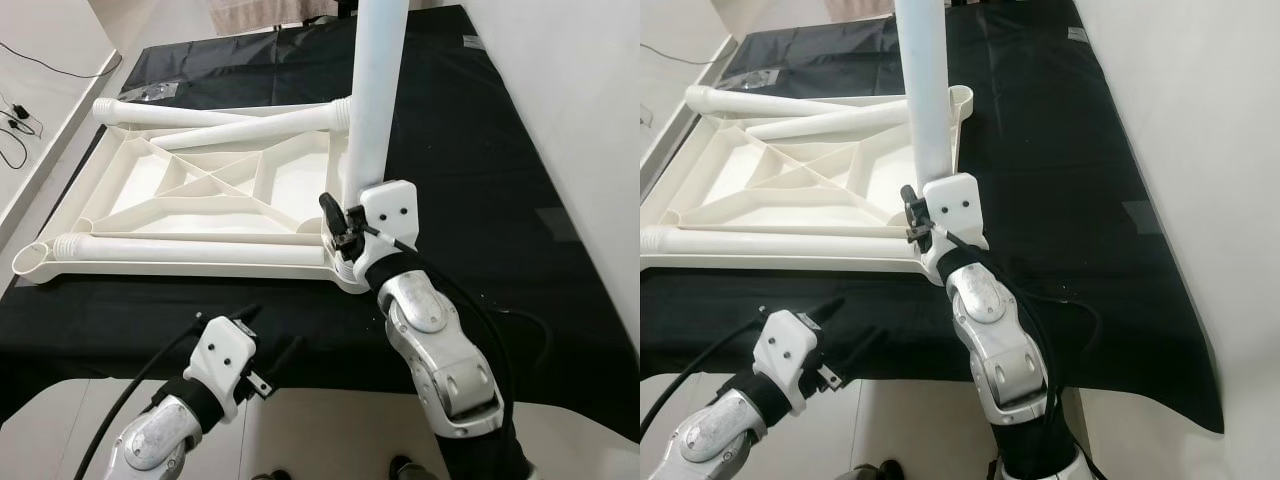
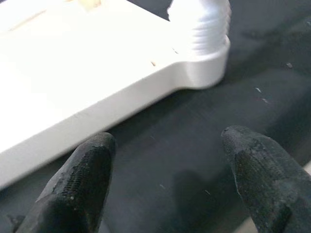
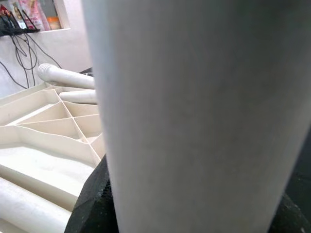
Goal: Building children table
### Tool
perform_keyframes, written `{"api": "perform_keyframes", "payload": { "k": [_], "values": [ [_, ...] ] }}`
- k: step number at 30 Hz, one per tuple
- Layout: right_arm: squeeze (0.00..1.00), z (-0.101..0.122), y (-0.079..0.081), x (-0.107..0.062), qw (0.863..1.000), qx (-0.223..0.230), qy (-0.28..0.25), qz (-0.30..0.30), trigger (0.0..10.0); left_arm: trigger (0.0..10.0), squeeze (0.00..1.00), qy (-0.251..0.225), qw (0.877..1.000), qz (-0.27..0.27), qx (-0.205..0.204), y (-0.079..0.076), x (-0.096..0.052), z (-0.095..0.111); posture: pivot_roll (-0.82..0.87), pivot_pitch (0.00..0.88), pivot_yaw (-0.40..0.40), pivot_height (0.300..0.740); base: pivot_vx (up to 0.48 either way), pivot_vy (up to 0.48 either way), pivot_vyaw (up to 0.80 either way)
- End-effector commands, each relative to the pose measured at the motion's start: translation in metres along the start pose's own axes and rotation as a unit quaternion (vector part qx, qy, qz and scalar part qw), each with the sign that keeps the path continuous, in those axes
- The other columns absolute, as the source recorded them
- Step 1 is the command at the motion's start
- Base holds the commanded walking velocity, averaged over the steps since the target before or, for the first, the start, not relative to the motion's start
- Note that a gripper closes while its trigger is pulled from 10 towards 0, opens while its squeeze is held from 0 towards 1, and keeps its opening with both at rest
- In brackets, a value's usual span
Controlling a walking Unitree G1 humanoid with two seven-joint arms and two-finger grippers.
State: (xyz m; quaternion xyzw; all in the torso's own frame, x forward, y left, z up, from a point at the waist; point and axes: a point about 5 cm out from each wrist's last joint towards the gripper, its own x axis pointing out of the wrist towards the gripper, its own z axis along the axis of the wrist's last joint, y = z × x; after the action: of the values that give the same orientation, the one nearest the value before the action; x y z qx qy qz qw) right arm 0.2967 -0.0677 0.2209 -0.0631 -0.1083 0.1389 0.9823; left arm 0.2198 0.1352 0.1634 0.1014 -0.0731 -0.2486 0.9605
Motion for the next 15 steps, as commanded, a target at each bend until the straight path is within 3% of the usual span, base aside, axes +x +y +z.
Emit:
{"api": "perform_keyframes", "payload": {
  "k": [1, 5, 9, 13, 15],
  "values": [
    [0.00, -0.041, 0.005, -0.007, 0.996, -0.002, 0.093, 0.006, 10.0, 10.0, 0.00, 0.001, 1.000, 0.017, -0.007, 0.006, -0.001, 0.001, 0.07, 0.236, 0.119, 0.740, 0.000, 0.000, 0.00],
    [0.00, -0.048, 0.009, -0.008, 0.995, -0.002, 0.098, 0.011, 10.0, 10.0, 0.00, -0.049, 0.999, 0.021, -0.010, 0.025, 0.014, 0.029, 0.07, 0.223, 0.128, 0.740, 0.000, 0.000, 0.00],
    [0.00, -0.049, 0.010, -0.006, 0.995, -0.003, 0.096, 0.017, 10.0, 10.0, 0.00, -0.069, 0.997, 0.001, -0.016, 0.028, 0.020, 0.042, 0.07, 0.217, 0.127, 0.740, 0.000, 0.000, 0.00],
    [0.00, -0.047, 0.011, 0.000, 0.996, -0.002, 0.090, 0.028, 10.0, 10.0, 0.00, -0.118, 0.989, -0.075, -0.044, 0.027, 0.033, 0.075, 0.06, 0.206, 0.125, 0.740, 0.000, 0.000, 0.00],
    [0.00, -0.047, 0.011, 0.002, 0.996, -0.004, 0.087, 0.035, 10.0, 10.0, 0.00, -0.149, 0.978, -0.127, -0.071, 0.026, 0.039, 0.097, 0.06, 0.200, 0.121, 0.740, 0.000, 0.000, 0.00]
  ]
}}
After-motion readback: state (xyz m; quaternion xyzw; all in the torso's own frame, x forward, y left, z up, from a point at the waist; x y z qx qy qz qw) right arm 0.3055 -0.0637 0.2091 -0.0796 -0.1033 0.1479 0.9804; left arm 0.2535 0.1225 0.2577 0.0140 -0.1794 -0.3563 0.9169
